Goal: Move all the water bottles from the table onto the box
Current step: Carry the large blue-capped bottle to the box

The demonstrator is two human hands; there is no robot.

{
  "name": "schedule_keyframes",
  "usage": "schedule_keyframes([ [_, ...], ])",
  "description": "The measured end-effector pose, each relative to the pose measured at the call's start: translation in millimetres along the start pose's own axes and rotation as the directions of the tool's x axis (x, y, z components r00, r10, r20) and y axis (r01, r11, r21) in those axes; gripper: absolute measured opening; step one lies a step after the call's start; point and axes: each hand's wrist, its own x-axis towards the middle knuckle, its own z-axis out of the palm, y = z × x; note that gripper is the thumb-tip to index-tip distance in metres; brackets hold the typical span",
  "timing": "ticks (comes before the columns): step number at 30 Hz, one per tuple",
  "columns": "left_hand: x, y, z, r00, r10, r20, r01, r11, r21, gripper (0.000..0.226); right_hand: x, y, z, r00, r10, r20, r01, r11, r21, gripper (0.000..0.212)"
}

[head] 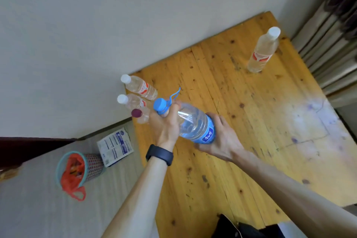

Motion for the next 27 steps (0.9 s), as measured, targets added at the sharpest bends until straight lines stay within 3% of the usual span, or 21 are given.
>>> schedule_keyframes([
  [7,-54,18,12,0.976,-0.046,0.214,0.074,0.990,-0.123,0.052,-75,-13,-50,0.993,0.093,-0.065,-0.097,0.994,-0.051,0.098],
  [12,-90,31,15,0.896,-0.080,0.436,0.145,0.982,-0.118,0.039,-137,-26,-65,0.960,0.222,-0.168,-0.239,0.967,-0.087,0.098],
  [20,-186,68,35,0.613,0.127,0.779,-0.016,0.989,-0.149,0.025,-274,-50,-83,0.797,0.362,-0.484,-0.402,0.915,0.022,0.097],
  [24,-258,102,59,0.426,0.239,0.873,-0.116,0.971,-0.209,0.041,-346,-62,-100,0.624,0.392,-0.676,-0.458,0.884,0.091,0.095],
  [27,-331,121,79,0.223,0.276,0.935,-0.165,0.956,-0.242,0.047,-412,-67,-105,0.436,0.435,-0.788,-0.461,0.860,0.220,0.091],
])
